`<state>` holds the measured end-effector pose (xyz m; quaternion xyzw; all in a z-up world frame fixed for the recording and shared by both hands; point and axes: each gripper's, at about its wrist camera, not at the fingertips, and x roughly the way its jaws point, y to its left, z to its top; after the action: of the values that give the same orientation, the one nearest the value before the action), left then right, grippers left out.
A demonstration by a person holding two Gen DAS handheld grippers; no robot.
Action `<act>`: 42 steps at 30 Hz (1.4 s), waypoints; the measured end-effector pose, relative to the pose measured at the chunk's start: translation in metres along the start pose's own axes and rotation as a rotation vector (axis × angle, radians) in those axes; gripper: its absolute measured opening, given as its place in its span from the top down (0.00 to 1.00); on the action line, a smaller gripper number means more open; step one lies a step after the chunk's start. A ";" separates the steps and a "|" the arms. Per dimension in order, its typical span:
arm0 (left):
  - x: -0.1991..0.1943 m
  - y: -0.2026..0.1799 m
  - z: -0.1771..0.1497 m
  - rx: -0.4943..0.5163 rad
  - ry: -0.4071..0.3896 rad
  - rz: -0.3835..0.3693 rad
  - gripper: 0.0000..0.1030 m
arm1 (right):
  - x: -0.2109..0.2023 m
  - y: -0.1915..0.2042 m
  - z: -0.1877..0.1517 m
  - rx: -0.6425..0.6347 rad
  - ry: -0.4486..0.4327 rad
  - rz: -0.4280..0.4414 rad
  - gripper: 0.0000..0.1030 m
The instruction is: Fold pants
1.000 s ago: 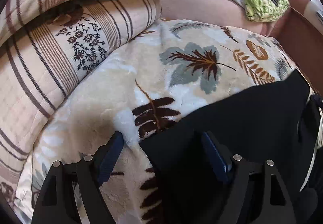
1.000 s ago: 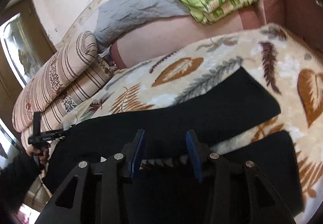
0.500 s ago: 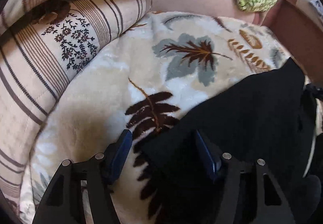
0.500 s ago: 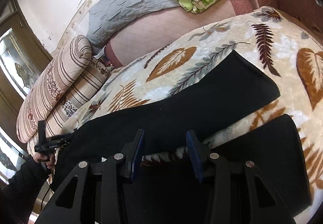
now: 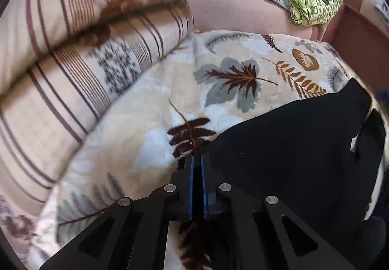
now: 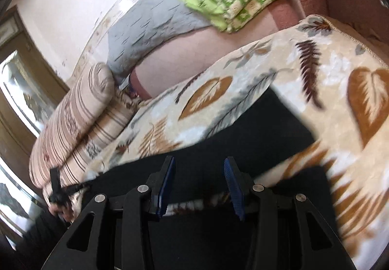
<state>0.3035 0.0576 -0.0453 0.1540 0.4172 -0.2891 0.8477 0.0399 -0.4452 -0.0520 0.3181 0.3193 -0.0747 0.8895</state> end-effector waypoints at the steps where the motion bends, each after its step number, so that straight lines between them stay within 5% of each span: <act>1: -0.011 -0.004 0.001 -0.005 -0.021 0.024 0.96 | -0.002 -0.006 0.020 0.003 0.030 -0.018 0.55; 4: -0.032 -0.011 0.007 -0.047 -0.072 0.071 0.96 | 0.006 -0.031 0.080 0.045 0.127 -0.033 0.43; 7: -0.048 -0.014 0.012 -0.120 -0.087 0.125 0.96 | 0.037 -0.044 0.111 0.024 0.274 -0.039 0.42; 13: -0.056 -0.018 0.022 -0.226 -0.046 0.178 0.96 | 0.106 -0.062 0.111 -0.008 0.419 -0.097 0.43; 17: -0.050 -0.023 0.025 -0.205 -0.021 0.180 0.96 | 0.125 -0.058 0.105 -0.038 0.454 -0.056 0.57; 18: -0.049 -0.022 0.027 -0.212 -0.022 0.182 0.96 | 0.128 -0.055 0.102 -0.062 0.466 -0.073 0.69; 19: -0.048 -0.020 0.028 -0.217 -0.024 0.179 0.96 | 0.130 -0.052 0.102 -0.086 0.476 -0.093 0.96; 25: -0.078 -0.034 0.016 -0.127 -0.124 0.183 0.96 | 0.087 -0.024 0.108 -0.273 0.329 -0.122 0.95; 34: -0.152 -0.083 -0.091 0.073 -0.215 0.218 0.96 | -0.013 0.000 0.028 -0.600 0.241 0.012 0.96; 38: -0.169 -0.077 -0.148 -0.017 -0.205 0.192 0.96 | -0.054 -0.012 -0.016 -0.608 0.250 0.069 0.96; 42: -0.160 -0.061 -0.208 -0.177 -0.112 0.170 0.91 | -0.065 -0.034 -0.060 -0.603 0.312 0.040 0.94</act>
<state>0.0596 0.1722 -0.0447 0.0967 0.3788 -0.1865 0.9013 -0.0538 -0.4398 -0.0653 0.0543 0.4528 0.0900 0.8854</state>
